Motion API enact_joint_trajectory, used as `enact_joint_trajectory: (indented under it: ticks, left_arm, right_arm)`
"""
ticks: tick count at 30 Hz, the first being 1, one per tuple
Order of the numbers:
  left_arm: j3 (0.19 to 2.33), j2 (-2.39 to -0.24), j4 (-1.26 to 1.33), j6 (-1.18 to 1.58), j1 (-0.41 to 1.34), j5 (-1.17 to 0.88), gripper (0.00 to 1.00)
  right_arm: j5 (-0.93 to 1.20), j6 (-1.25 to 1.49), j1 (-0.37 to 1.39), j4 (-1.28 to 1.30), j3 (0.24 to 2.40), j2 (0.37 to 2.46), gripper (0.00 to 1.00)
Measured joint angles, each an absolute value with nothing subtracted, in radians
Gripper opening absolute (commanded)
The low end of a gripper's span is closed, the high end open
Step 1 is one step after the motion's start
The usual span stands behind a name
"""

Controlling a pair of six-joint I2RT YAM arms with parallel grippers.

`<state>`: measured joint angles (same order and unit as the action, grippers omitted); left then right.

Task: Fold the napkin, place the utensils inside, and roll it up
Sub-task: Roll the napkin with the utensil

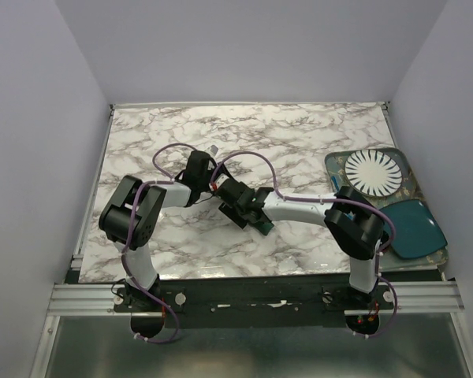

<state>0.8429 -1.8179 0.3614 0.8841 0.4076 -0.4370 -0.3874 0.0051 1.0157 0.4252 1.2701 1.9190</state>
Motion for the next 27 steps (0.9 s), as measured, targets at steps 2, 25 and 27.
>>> enact_joint_trajectory:
  ticks: [2, 25, 27]
  left_arm:
    - [0.843, -1.818, 0.361, 0.885, 0.406, -0.439, 0.35]
    - [0.849, -1.601, 0.170, 0.839, 0.261, -0.398, 0.42]
    - [0.850, -1.549, 0.154, 0.829, 0.262, -0.386, 0.42]
  right_arm:
    - [-0.411, -0.009, 1.018, 0.410, 1.271, 1.924, 0.66]
    - [0.120, 0.027, 0.832, 0.411, 1.311, 1.942, 0.35]
    - [0.240, 0.046, 0.785, 0.423, 1.324, 1.957, 0.35]
